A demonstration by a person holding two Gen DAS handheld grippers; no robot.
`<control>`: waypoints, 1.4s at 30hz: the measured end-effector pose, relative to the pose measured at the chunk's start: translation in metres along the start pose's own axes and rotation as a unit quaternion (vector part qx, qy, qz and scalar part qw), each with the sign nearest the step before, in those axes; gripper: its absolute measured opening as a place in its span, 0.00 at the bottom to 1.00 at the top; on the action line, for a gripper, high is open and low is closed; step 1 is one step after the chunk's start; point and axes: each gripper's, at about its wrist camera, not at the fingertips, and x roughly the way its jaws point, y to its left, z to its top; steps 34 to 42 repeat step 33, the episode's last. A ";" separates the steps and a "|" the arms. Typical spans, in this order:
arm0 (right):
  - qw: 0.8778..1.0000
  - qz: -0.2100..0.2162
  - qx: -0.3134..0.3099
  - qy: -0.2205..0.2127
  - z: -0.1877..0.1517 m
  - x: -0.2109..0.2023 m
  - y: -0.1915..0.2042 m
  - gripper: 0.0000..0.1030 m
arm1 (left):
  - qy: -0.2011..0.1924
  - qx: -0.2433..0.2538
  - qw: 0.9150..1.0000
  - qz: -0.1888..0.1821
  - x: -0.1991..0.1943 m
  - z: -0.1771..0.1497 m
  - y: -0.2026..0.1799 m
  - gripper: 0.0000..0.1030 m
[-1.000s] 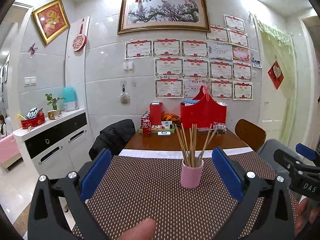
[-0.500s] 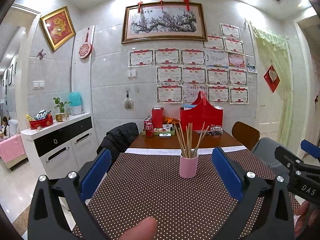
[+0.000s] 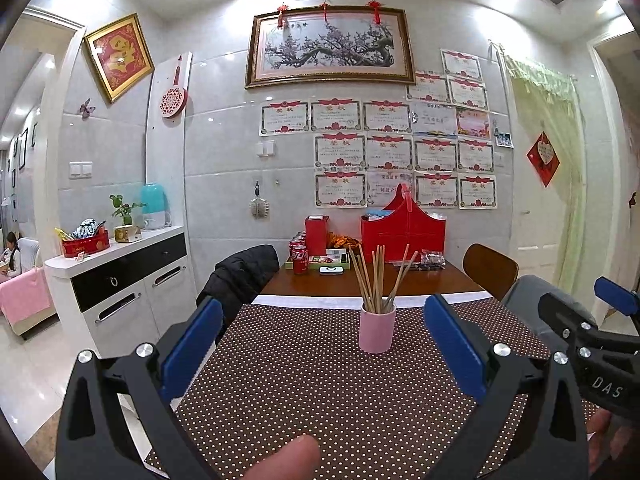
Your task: Organize utensils
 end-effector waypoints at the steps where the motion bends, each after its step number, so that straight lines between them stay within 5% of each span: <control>1: 1.000 0.000 -0.001 0.000 0.000 0.000 0.001 0.94 | 0.000 0.001 1.000 -0.001 -0.001 0.000 0.000 0.96; 42: 1.000 0.009 -0.004 0.002 0.000 0.008 0.009 0.94 | -0.002 -0.006 1.000 0.009 -0.001 0.001 0.001 0.96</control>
